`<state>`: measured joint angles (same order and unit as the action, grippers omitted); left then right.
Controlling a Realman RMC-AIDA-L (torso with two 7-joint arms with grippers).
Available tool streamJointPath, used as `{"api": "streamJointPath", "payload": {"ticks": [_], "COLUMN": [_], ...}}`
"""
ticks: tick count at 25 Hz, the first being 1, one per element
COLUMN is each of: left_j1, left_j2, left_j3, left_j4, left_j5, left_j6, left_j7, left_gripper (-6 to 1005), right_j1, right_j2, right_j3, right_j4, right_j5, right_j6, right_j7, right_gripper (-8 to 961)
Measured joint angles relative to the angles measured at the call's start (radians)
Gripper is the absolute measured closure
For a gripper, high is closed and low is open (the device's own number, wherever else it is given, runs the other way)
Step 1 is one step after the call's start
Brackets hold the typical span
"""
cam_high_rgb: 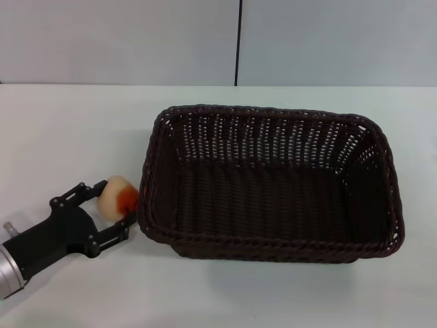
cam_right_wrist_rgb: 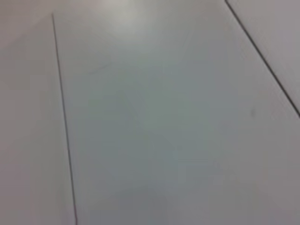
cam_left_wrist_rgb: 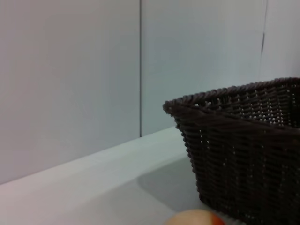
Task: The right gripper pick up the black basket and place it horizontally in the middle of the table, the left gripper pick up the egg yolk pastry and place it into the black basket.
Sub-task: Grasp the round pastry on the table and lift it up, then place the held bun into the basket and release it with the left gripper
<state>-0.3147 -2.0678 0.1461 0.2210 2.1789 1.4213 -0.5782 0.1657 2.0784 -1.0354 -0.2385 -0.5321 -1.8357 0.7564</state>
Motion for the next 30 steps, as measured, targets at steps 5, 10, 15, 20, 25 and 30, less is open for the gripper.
{"api": "streamJointPath", "payload": {"ticks": [5,10,15,20,25,30], "left_j1": [-0.001,0.000,0.005,0.029,0.017,-0.035], "left_j2": [0.002,0.002,0.003,0.013,0.013,0.002], "left_j3": [0.008,0.011,-0.043,-0.255,-0.321,-0.246], "left_j4": [-0.001,-0.003,-0.017,0.002,0.061,0.023], "left_j5": [0.002,0.000,-0.005,-0.007,-0.007,0.002], "left_j6": [0.005,0.008,0.018,0.141,0.374,0.465], "left_j7": [0.000,0.000,-0.008,-0.036,-0.064,-0.064], "left_gripper": [205,273,476,773,805,834], "right_j1": [-0.002,0.003,0.006,0.005,0.013,0.019], "right_j2": [0.000,0.000,0.000,0.000,-0.001,-0.001], "right_j3": [0.011,0.031,0.053,0.062,0.062,0.061], "right_j4": [0.014,0.037,0.060,0.073,0.073,0.073], "right_j5": [0.000,0.000,0.000,0.000,0.000,0.000], "right_j6": [0.001,0.006,0.006,0.006,0.006,0.003], "right_j7": [-0.001,-0.001,0.003,0.003,0.004,0.005], "right_gripper": [135,135,135,135,135,135]}}
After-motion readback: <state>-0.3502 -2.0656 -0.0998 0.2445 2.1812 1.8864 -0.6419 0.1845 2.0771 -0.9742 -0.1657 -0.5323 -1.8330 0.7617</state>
